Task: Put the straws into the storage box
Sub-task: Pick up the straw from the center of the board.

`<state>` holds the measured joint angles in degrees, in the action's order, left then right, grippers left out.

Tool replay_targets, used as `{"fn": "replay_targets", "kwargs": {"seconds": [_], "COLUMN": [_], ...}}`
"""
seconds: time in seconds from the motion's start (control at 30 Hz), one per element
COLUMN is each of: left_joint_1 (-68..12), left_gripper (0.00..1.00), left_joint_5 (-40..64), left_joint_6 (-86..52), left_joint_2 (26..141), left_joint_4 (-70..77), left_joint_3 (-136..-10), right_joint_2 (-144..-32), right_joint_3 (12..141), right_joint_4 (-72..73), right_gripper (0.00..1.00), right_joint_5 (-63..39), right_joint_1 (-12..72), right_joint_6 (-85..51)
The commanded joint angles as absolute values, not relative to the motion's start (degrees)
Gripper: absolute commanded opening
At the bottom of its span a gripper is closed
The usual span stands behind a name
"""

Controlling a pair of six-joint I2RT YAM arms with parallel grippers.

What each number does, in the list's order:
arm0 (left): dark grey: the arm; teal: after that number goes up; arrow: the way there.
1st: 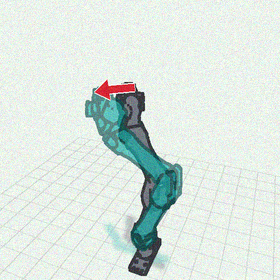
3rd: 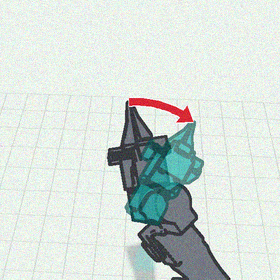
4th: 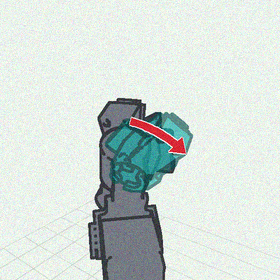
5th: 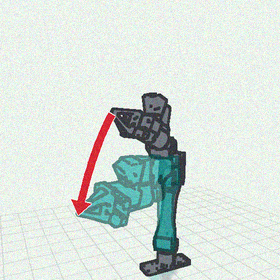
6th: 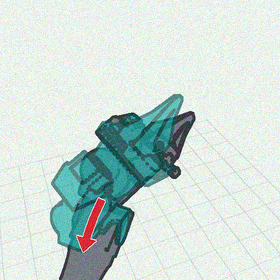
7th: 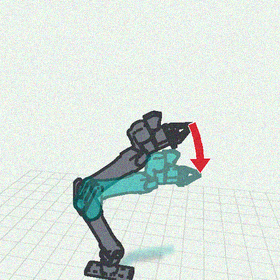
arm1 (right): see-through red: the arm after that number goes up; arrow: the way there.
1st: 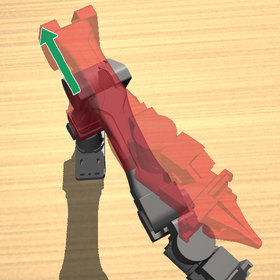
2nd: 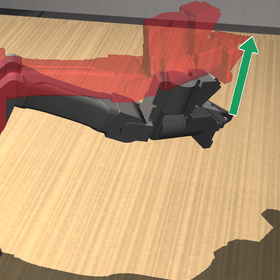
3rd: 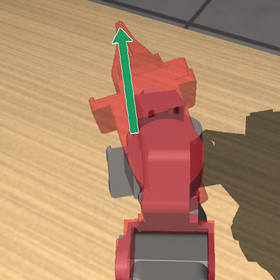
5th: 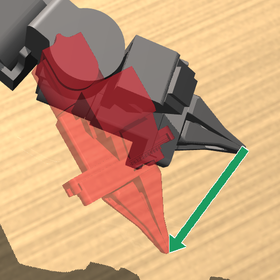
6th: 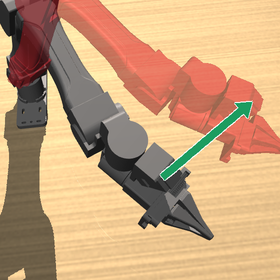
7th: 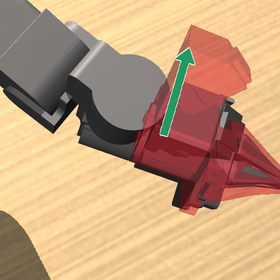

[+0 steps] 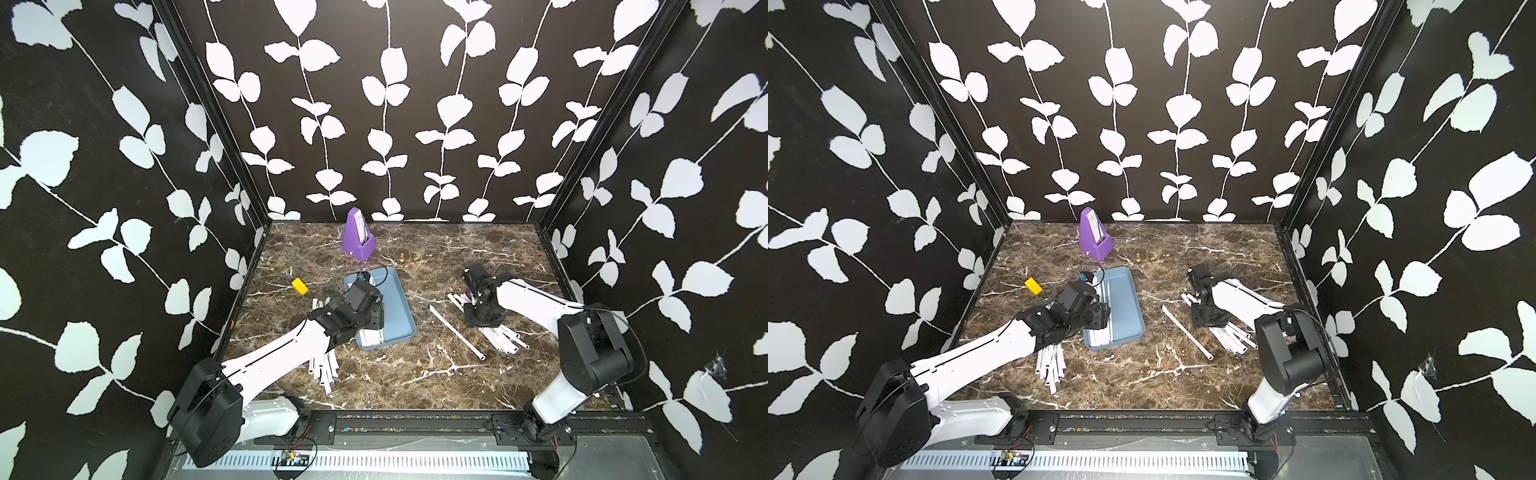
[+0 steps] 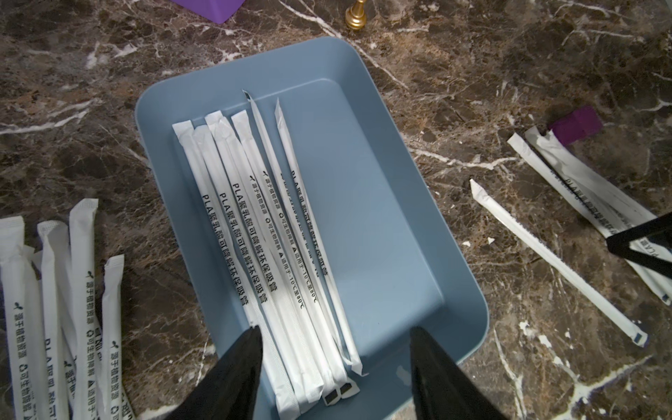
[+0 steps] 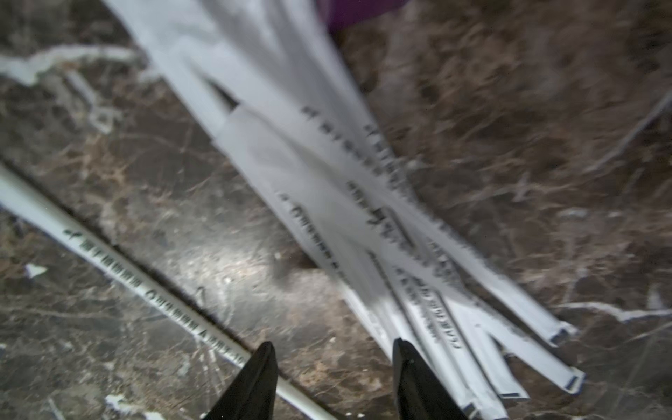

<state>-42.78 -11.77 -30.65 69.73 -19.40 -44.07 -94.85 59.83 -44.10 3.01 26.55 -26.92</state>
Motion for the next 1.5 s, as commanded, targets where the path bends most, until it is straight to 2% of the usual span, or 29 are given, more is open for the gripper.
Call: {"fn": "replay_targets", "kwargs": {"seconds": [0.0, 0.17, 0.4, 0.57, 0.67, 0.77, 0.87, 1.0, 1.1, 1.23, 1.37, 1.47], "left_joint_1": [-43.03, -42.98, -42.99, -42.98, -43.03, -42.9, -42.11, -38.36, -35.42, -35.17, -35.11, -35.05], "left_gripper": [0.67, 0.67, 0.67, 0.67, 0.67, 0.65, 0.63, 0.61, 0.6, 0.6, 0.62, 0.62], "left_joint_5": [-13.1, -13.44, -13.21, -13.63, -13.62, -13.63, -12.58, -8.21, -2.57, 3.05, 8.89, 12.73], "left_joint_6": [-31.63, -31.6, -31.62, -31.73, -31.77, -31.49, -31.63, -32.79, -34.13, -34.69, -37.08, -39.6], "left_joint_2": [67.42, 66.8, 67.19, 66.15, 65.66, 65.02, 64.15, 61.99, 60.4, 59.44, 56.94, 54.83], "left_joint_4": [-19.49, -20.08, -19.37, -19.65, -20.11, -20.79, -21.49, -20.78, -18.74, -16.09, -8.17, 0.15], "left_joint_3": [-42.21, -41.53, -41.12, -40.84, -41.19, -42.08, -43.07, -42.78, -41.54, -40.87, -38.52, -36.08], "right_joint_2": [-95.26, -93.75, -98.81, -101.13, -101.71, -101.96, -100.15, -96.79, -93.92, -88.51, -84.64, -84.34], "right_joint_3": [60.05, 60.65, 61.78, 61.8, 60.86, 60.34, 60.77, 61.54, 62.43, 61.75, 57.82, 56.15], "right_joint_4": [-45.4, -47.5, -48.45, -47.79, -46.86, -45.47, -44.35, -42.9, -41.88, -35.03, -14.19, 0.93], "right_gripper": [0.52, 0.5, 0.51, 0.47, 0.39, 0.23, 0.14, 0.06, 0.04, 0.04, 0.04, 0.04], "right_joint_5": [1.61, -1.92, 2.48, 3.95, 3.28, 1.48, -1.43, -6.28, -11.15, -25.21, -42.72, -49.39], "right_joint_1": [30.96, 32.52, 32.91, 33.31, 33.31, 33.39, 33.95, 33.93, 33.94, 34.0, 35.76, 37.63], "right_joint_6": [-29.13, -28.12, -22.93, -21.46, -21.2, -21.19, -20.61, -19.43, -19.13, -22.12, -33.93, -45.09]}}
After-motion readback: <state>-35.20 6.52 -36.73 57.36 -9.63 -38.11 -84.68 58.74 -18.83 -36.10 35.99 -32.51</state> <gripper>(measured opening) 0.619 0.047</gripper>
